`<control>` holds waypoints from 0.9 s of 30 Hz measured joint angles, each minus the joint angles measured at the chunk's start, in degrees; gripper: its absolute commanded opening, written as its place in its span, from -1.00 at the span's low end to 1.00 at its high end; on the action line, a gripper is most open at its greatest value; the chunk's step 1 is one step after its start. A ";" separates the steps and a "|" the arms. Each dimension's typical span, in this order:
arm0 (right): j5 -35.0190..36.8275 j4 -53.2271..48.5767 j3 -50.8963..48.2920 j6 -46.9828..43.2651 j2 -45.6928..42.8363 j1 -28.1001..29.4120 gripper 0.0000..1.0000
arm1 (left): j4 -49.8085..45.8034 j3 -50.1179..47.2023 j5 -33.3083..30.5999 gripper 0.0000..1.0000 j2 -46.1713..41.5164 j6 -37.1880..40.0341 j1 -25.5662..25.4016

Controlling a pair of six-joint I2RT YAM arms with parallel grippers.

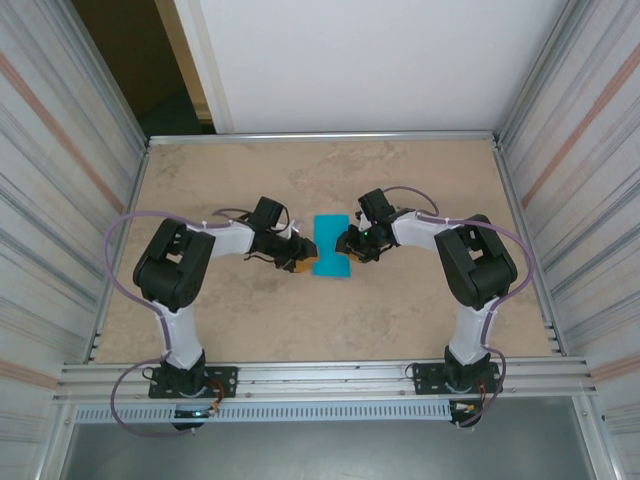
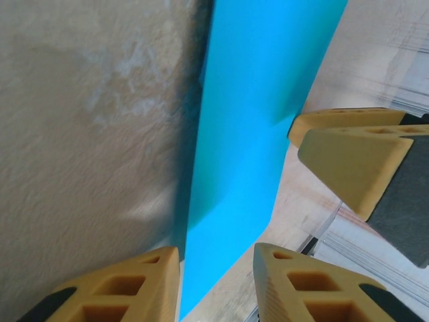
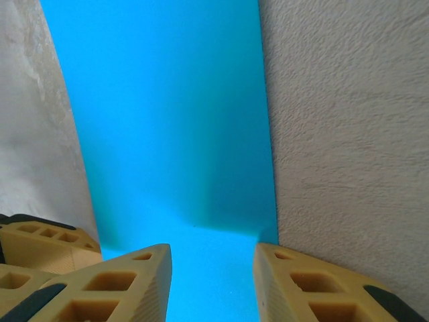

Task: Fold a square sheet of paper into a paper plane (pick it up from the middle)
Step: Third fold the triangle at the center of the table.

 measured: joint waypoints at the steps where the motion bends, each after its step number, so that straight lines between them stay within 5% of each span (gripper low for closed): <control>1: -0.09 0.04 -0.04 -0.02 0.00 -0.17 -0.26 | -0.24 0.50 0.04 -0.30 0.26 0.04 -0.07; 11: -0.63 0.24 -0.15 -0.04 0.00 -0.22 -0.26 | -4.57 4.72 -0.87 -0.33 2.29 2.71 -0.09; 27: -1.18 1.25 -0.55 -0.13 -0.24 -0.31 -0.08 | -5.66 12.31 -0.98 -0.79 7.58 3.69 -0.02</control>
